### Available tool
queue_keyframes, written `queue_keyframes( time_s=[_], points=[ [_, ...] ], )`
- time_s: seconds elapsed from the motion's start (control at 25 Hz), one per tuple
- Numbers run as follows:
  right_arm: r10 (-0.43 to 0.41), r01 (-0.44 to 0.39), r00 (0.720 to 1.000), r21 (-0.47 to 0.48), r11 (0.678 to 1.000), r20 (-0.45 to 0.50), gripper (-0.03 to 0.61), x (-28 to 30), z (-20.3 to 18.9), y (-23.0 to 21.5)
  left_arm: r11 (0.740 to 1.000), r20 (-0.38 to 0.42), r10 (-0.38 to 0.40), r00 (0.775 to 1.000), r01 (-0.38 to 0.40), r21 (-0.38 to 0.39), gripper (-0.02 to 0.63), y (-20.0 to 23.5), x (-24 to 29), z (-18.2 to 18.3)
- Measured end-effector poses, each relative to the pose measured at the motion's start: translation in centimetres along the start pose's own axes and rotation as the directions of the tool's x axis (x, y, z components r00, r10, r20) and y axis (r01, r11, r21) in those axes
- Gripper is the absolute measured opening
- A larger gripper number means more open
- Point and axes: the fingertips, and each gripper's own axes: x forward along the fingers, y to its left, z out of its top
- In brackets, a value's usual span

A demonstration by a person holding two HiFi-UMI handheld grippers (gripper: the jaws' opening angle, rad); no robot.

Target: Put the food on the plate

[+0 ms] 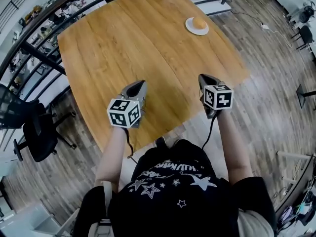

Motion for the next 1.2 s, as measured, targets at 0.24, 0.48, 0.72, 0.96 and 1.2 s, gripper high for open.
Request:
queue_keyframes(
  time_s=[0.24,0.48,0.72,0.96,1.2],
  points=[
    [0.014,-0.014,0.999,0.006,1.000,0.034,0.002,-0.9,-0.7,0.0,0.997,-0.003,-0.014,1.000,0.014,0.070,0.000,-1.8,0.6,-0.2],
    [0.029,-0.031,0.999,0.059,0.998,0.035,0.002,-2.9,-3.2,-0.6,0.997,-0.029,-0.029,0.999,0.031,0.064,0.000,-4.5,1.3,-1.6],
    [0.037,-0.042,0.998,0.092,0.995,0.049,0.002,-6.4,-5.1,-0.9,0.996,-0.068,-0.059,0.996,0.063,0.064,0.000,-9.0,0.3,-3.6],
    [0.047,-0.054,0.996,0.086,0.995,0.080,0.002,-9.9,-5.8,-0.3,0.995,-0.046,-0.068,0.997,0.070,0.063,0.000,-12.3,-1.1,-3.6],
    [0.063,-0.071,0.993,0.080,0.994,0.099,0.002,-13.5,-7.3,0.5,0.995,-0.029,-0.068,0.997,0.070,0.074,0.000,-15.5,-3.7,-4.3]
  ],
)
